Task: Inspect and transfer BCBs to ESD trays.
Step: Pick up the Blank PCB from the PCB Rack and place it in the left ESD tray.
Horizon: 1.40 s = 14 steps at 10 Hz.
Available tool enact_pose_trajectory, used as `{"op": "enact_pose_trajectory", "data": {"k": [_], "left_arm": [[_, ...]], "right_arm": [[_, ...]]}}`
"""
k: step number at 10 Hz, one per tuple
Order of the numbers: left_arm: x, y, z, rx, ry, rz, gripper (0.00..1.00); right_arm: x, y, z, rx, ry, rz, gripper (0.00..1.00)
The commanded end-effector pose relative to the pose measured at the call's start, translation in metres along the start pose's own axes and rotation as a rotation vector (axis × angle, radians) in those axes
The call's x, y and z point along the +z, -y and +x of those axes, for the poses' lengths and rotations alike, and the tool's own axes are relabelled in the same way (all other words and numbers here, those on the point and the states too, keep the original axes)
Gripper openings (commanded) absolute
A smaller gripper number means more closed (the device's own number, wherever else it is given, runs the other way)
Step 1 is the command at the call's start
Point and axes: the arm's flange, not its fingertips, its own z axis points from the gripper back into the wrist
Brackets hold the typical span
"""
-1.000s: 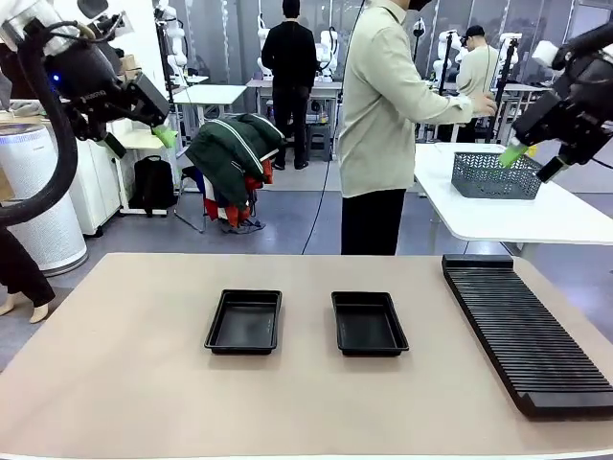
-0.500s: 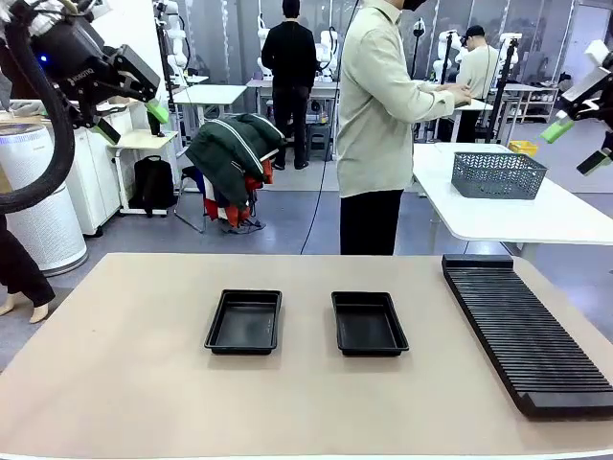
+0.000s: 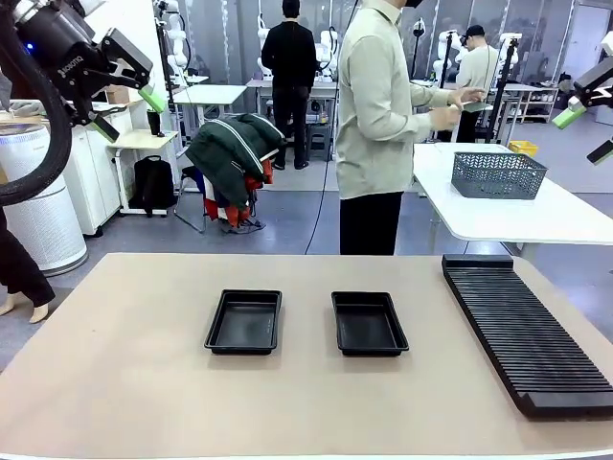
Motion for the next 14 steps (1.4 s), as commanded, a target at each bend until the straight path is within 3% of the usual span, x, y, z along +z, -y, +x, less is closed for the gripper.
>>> {"op": "enact_pose_trajectory", "data": {"k": [1, 14], "left_arm": [[0.0076, -0.0081, 0.0085, 0.024, -0.033, -0.018, 1.00], [0.0083, -0.0084, 0.0116, 0.026, -0.073, 0.015, 1.00]], "right_arm": [[0.0020, -0.0002, 0.0029, -0.009, 0.008, 0.015, 1.00], [0.0029, -0.0018, 0.0099, 0.074, 0.070, 0.006, 1.00]]}}
